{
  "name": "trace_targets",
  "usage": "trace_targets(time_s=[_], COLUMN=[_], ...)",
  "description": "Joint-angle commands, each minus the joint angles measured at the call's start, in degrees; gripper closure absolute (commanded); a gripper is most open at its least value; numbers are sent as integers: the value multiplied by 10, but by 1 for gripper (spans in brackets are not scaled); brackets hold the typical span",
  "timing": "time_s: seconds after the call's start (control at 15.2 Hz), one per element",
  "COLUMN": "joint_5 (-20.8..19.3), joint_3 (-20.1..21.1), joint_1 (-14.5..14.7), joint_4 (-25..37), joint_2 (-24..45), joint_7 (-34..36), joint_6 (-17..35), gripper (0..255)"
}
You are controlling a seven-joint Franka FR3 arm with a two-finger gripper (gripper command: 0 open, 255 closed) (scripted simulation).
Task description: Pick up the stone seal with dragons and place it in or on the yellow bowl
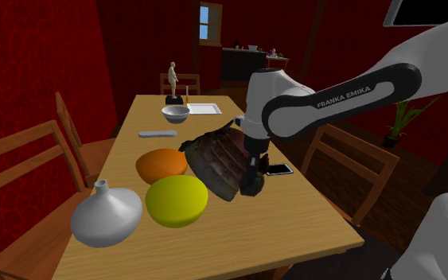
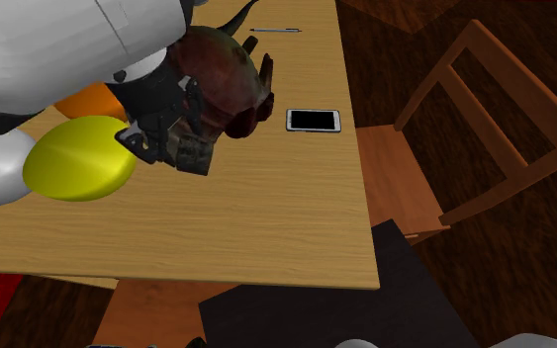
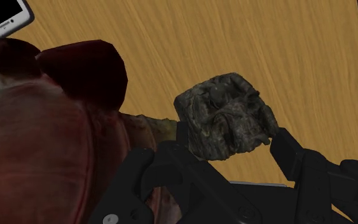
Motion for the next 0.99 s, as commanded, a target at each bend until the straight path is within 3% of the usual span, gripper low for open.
trace_targets(time_s=[0.0, 0.92], joint_5=[1, 7], joint_3=[-1, -4], joint_1=[0, 0], joint_4=[11, 88], joint_2=[-6, -37], joint_7=[-2, -10], joint_6=[-17, -124], gripper=[255, 255])
